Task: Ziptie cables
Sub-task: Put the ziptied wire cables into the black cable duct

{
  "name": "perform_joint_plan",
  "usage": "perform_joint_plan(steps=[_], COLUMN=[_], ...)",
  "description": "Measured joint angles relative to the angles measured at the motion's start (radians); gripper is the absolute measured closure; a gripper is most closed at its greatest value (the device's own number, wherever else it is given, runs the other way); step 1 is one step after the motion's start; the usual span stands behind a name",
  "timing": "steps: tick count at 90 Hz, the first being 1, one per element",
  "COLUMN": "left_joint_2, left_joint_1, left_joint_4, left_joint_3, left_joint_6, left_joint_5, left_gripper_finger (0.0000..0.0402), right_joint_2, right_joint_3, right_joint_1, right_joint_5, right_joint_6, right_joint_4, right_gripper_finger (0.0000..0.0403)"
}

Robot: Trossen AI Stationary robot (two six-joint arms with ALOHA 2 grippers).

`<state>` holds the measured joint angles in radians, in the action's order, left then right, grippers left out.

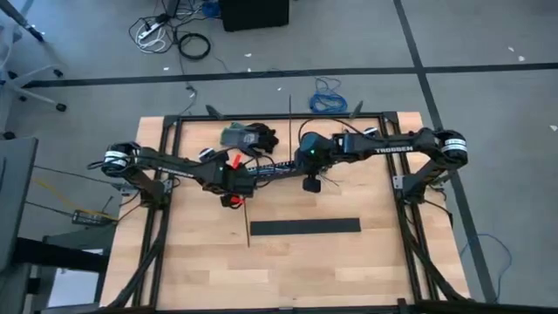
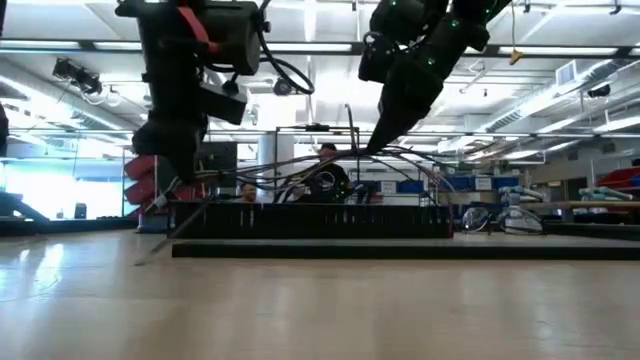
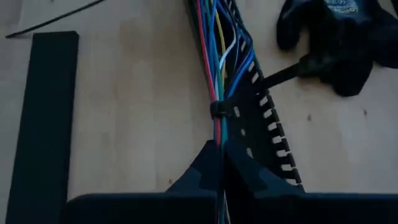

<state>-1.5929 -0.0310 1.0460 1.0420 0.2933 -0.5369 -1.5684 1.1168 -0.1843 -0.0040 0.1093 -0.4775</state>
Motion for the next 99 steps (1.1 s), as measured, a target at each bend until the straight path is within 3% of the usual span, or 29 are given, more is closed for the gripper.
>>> perform_joint_plan(steps=[40,77,99], left_joint_2=[-0.006,-0.006,-0.006], left_joint_1=[0.019,0.019,0.019], left_joint_4=[-0.061,-0.035,0.005], left_joint_3=[-0.002,-0.003,-0.003], left_joint_6=[-0.022,-0.009,-0.024], left_joint_5=[0.035,0.017,-0.031], left_gripper_finger=[0.0393,0.0278,0.0264], right_joint_2=[0.000,0.000,0.000], right_joint_3=[-0.002,-0.003,-0.003], right_joint_1=[0.007,0.003,-0.049], right_joint_5=[-0.018,-0.019,-0.017], right_joint_6=[-0.010,-0.012,0.025], right_joint_4=[-0.015,-0.029,-0.105], right_gripper_finger=[0.0402,0.0402,0.0402])
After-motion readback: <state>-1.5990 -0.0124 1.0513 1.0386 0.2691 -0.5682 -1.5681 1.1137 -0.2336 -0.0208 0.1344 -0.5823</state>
